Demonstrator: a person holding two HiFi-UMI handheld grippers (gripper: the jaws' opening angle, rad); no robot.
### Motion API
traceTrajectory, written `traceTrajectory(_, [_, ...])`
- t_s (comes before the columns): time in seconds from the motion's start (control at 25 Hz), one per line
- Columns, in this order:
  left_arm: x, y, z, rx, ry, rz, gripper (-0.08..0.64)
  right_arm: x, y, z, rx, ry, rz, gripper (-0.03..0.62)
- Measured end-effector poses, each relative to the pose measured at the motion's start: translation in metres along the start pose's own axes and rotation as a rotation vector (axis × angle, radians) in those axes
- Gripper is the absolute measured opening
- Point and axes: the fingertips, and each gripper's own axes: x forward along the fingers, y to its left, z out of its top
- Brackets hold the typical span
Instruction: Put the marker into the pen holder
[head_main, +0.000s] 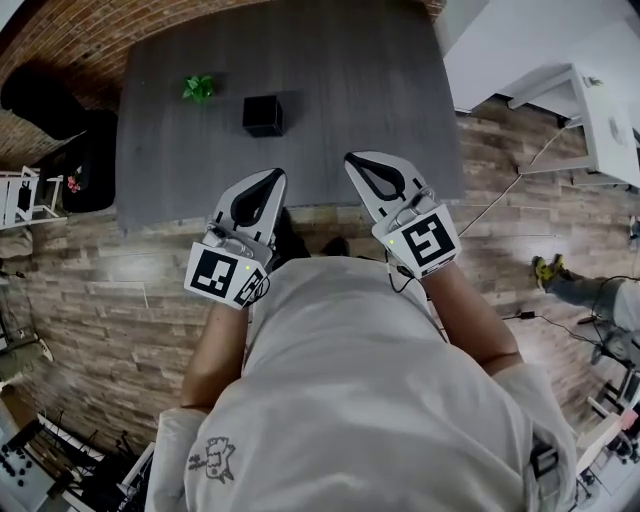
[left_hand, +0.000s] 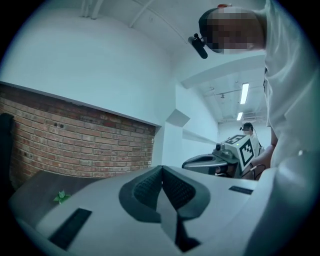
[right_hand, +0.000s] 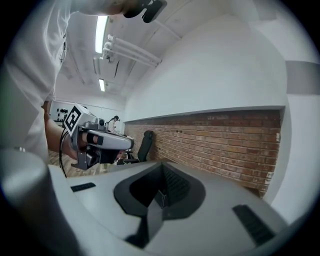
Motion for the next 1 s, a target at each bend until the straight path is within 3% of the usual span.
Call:
traceTrajectory(0.48, [-0.03,-0.001,0.012,0.025,0.008,0.091,0.012,-0.013,0.02,0.012,0.051,-0.022,0.021,0.005])
traceTrajectory(0.72, [-0.055,0.002,0.014,0.05,0.017,0.075,0.012,-0.015,0.037,0.016,0.052,-0.008,-0.022,0.005])
traceTrajectory(1.0, [-0.117,0.004,0.017,0.048,0.006,0.069,0.012,-0.018,0.091,0.037,0.041,-0.032,-0.048,0.005])
